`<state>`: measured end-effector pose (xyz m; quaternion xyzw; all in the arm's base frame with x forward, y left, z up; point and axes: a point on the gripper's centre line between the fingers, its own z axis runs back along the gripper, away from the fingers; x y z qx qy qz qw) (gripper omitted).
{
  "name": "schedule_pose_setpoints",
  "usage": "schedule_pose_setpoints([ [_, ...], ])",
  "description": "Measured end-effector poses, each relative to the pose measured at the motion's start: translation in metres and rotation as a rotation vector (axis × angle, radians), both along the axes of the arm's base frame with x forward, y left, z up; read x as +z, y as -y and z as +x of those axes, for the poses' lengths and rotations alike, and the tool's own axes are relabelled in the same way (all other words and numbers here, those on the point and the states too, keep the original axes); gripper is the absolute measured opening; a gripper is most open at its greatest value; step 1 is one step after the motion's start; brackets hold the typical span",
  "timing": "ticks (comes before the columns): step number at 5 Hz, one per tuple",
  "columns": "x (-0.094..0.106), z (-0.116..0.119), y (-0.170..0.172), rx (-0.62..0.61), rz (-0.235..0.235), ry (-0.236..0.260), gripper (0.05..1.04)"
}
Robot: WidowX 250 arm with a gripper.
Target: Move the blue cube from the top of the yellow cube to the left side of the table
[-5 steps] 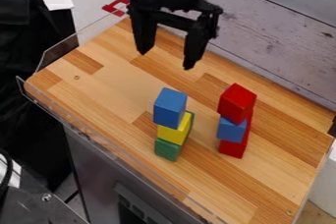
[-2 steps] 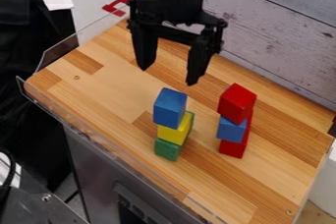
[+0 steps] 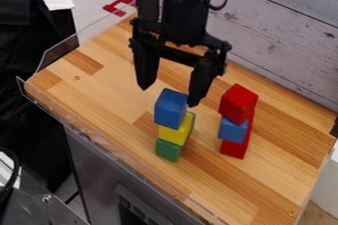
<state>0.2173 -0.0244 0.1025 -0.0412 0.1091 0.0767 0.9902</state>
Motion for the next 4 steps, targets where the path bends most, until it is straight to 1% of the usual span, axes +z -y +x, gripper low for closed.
schedule_pose_setpoints([
  [1, -0.008, -0.001, 0.001, 0.02, 0.016, -0.021, 0.999],
  [2, -0.017, -0.002, 0.0, 0.062, 0.031, -0.02, 0.999],
  [3, -0.025, -0.001, 0.0, 0.077, 0.035, -0.038, 0.982],
  [4, -0.032, -0.002, 0.0, 0.088, 0.021, -0.073, 0.91],
])
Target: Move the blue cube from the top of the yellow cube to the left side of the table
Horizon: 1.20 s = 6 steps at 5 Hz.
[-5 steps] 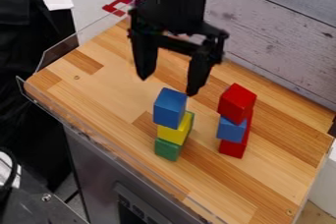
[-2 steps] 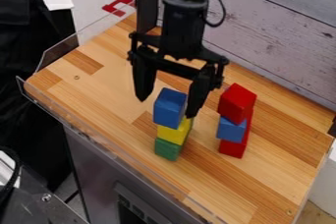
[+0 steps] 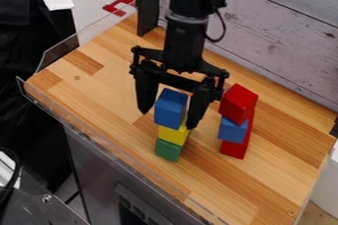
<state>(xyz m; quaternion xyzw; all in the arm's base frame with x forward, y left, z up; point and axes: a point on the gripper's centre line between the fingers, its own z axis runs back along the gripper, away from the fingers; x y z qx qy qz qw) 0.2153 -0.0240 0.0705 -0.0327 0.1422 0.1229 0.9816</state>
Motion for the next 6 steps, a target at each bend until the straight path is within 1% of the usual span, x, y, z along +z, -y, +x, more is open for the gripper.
schedule_pose_setpoints([
  [1, 0.0, 0.0, 0.0, -0.005, -0.003, -0.001, 0.623],
  [2, 0.0, 0.0, 0.0, -0.002, -0.004, -0.004, 0.576],
  [3, 0.009, 0.001, 0.0, 0.004, 0.0, 0.006, 0.576],
  [4, 0.032, 0.018, -0.002, 0.008, 0.013, 0.066, 0.576],
  [5, 0.051, 0.037, -0.032, 0.081, 0.02, 0.147, 0.576],
  [6, 0.044, 0.044, -0.069, 0.173, 0.014, 0.173, 0.576],
])
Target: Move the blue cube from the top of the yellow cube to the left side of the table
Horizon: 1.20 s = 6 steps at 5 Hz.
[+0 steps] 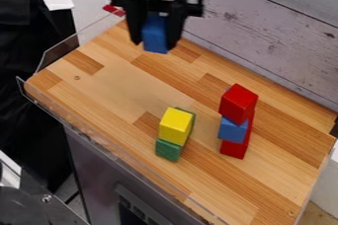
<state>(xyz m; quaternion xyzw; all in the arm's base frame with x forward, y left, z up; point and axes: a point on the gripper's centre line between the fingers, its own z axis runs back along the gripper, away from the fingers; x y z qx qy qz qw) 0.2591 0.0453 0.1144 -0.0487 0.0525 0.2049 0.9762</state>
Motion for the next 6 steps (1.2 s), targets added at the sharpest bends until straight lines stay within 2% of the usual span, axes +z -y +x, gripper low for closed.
schedule_pose_setpoints([
  [1, -0.022, 0.005, -0.023, 0.061, -0.054, -0.019, 0.576],
  [3, -0.065, 0.012, -0.045, 0.067, -0.068, -0.109, 0.576],
  [4, -0.076, 0.019, -0.059, 0.053, -0.037, -0.137, 0.576],
  [5, -0.097, 0.024, -0.072, 0.021, -0.01, -0.213, 0.576],
  [6, -0.102, 0.027, -0.076, 0.009, -0.006, -0.219, 0.627],
])
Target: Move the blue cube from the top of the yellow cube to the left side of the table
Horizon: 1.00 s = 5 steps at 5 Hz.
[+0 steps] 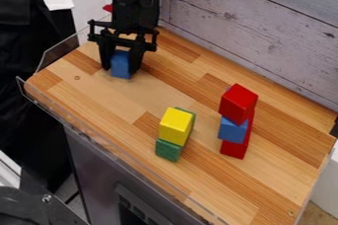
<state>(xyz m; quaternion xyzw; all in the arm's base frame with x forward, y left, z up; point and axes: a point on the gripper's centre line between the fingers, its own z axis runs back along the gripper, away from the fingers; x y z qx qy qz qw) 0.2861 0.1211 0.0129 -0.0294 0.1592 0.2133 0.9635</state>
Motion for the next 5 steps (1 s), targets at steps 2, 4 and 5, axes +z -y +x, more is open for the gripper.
schedule_pose_setpoints([
  [2, 0.026, 0.003, 0.007, 0.012, -0.013, 0.13, 1.005],
  [4, 0.115, 0.001, 0.035, -0.082, 0.102, 0.268, 1.0],
  [5, 0.12, -0.002, 0.062, -0.156, 0.095, 0.211, 1.0],
])
